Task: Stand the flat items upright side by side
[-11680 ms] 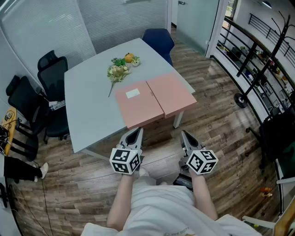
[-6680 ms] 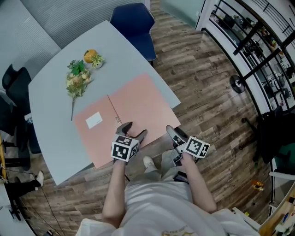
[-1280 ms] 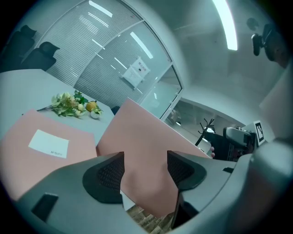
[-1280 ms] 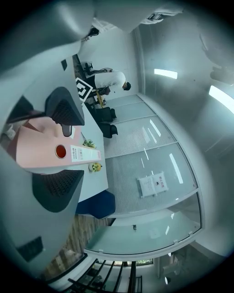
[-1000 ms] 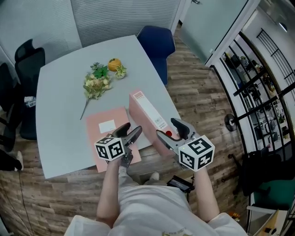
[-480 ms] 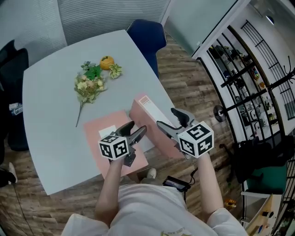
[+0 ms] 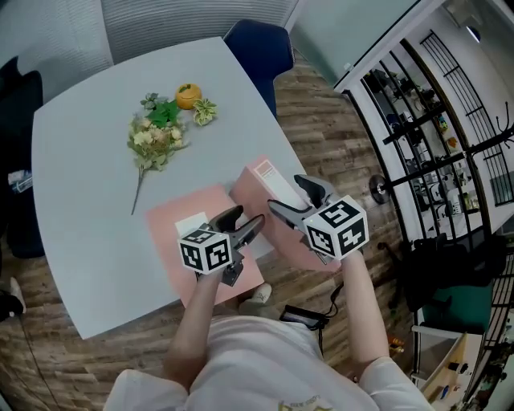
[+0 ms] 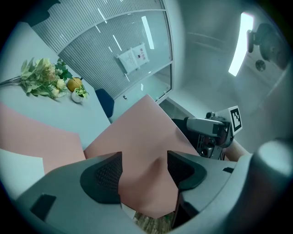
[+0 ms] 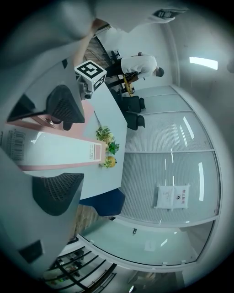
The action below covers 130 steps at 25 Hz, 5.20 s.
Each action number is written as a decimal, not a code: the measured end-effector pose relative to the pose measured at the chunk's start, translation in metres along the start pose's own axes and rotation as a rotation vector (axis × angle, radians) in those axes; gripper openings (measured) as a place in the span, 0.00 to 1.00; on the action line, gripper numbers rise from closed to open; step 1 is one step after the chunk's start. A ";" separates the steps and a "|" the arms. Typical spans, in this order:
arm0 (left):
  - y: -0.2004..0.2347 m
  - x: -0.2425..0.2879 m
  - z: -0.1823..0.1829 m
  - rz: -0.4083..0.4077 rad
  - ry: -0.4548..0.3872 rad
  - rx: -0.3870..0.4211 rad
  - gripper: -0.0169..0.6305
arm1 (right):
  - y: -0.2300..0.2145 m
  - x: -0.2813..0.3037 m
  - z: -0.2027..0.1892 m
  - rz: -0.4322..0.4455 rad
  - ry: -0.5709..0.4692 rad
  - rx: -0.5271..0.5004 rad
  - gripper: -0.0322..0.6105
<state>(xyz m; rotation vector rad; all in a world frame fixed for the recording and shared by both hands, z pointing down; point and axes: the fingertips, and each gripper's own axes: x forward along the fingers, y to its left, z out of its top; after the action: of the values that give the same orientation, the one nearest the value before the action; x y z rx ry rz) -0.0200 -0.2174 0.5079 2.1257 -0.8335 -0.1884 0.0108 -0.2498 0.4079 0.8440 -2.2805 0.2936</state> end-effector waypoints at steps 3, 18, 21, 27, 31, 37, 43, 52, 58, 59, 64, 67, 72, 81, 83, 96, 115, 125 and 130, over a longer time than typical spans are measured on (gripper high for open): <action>-0.001 0.004 -0.003 -0.008 0.011 -0.006 0.48 | -0.004 0.008 0.000 -0.002 0.022 0.000 0.58; -0.002 0.017 -0.012 -0.038 0.037 -0.031 0.48 | -0.003 0.029 -0.018 0.052 0.163 -0.015 0.57; -0.002 0.017 -0.012 -0.042 0.036 -0.035 0.49 | -0.002 0.032 -0.021 0.059 0.185 -0.024 0.55; -0.002 0.020 -0.014 -0.042 0.036 -0.046 0.48 | -0.001 0.032 -0.021 0.056 0.182 -0.022 0.55; -0.011 0.022 -0.012 -0.062 0.023 -0.051 0.48 | -0.004 0.026 -0.021 0.038 0.163 -0.009 0.54; -0.027 0.025 -0.001 -0.141 -0.051 -0.098 0.48 | -0.009 0.012 -0.022 0.014 0.113 0.015 0.54; -0.044 0.031 0.004 -0.179 -0.080 -0.100 0.49 | -0.014 -0.006 -0.018 -0.017 0.046 0.043 0.54; -0.049 0.036 0.012 -0.184 -0.108 -0.106 0.48 | -0.025 -0.017 -0.008 -0.075 -0.052 0.100 0.54; -0.048 0.038 0.012 -0.186 -0.112 -0.137 0.48 | -0.028 -0.021 -0.003 -0.102 -0.088 0.112 0.54; -0.047 0.038 0.010 -0.188 -0.107 -0.143 0.48 | -0.029 -0.021 -0.003 -0.107 -0.094 0.114 0.54; -0.047 0.041 0.009 -0.200 -0.100 -0.157 0.48 | -0.032 -0.026 0.003 -0.125 -0.135 0.119 0.54; -0.048 0.041 0.008 -0.205 -0.098 -0.154 0.48 | -0.032 -0.029 0.005 -0.133 -0.152 0.118 0.54; -0.053 0.042 0.008 -0.214 -0.094 -0.159 0.48 | -0.034 -0.035 0.009 -0.152 -0.177 0.118 0.54; -0.059 0.042 0.009 -0.228 -0.101 -0.167 0.48 | -0.033 -0.044 0.013 -0.174 -0.215 0.106 0.53; -0.060 0.042 0.010 -0.231 -0.103 -0.169 0.48 | -0.033 -0.045 0.015 -0.177 -0.223 0.104 0.53; -0.062 0.041 0.014 -0.242 -0.113 -0.186 0.48 | -0.031 -0.051 0.019 -0.200 -0.266 0.092 0.53; -0.056 0.039 0.011 -0.265 -0.110 -0.212 0.48 | -0.026 -0.067 0.030 -0.241 -0.469 0.060 0.53; -0.054 0.040 0.009 -0.266 -0.110 -0.232 0.48 | -0.023 -0.076 0.029 -0.253 -0.606 0.031 0.53; -0.053 0.041 0.008 -0.258 -0.108 -0.230 0.48 | -0.021 -0.079 0.027 -0.251 -0.640 0.021 0.53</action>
<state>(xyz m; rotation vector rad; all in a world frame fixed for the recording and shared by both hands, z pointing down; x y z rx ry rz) 0.0342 -0.2248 0.4693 2.0112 -0.5648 -0.5134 0.0540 -0.2388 0.3346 1.3712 -2.7022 -0.0857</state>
